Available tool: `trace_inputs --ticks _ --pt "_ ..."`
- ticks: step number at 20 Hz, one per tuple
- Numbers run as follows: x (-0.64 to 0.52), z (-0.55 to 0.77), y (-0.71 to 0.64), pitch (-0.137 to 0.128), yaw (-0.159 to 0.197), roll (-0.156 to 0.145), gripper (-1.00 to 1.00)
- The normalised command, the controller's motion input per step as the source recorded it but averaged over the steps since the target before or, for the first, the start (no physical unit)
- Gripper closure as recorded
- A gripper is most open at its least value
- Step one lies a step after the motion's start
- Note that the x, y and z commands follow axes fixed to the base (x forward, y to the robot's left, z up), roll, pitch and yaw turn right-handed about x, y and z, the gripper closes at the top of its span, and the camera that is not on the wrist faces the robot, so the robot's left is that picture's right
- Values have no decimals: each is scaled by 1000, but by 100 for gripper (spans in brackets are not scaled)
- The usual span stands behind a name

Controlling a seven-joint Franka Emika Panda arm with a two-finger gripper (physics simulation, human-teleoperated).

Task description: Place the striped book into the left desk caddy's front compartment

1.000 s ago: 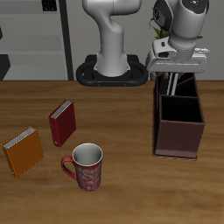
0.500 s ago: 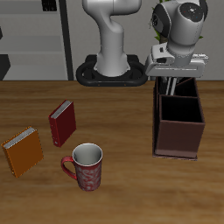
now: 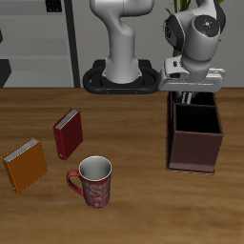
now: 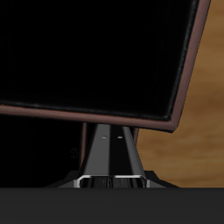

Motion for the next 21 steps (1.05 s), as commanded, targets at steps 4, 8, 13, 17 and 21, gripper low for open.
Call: trace_inputs --ticks 4,8,13,17,21 --pt "101 -111 10 36 -12 35 100" --pt "63 -50 7 47 -27 9 -100" --pt "-15 80 -33 -16 -2 -5 -100" --pt "5 103 -82 -18 3 -13 -100" --pt "10 119 -167 -9 -3 -37 -100"
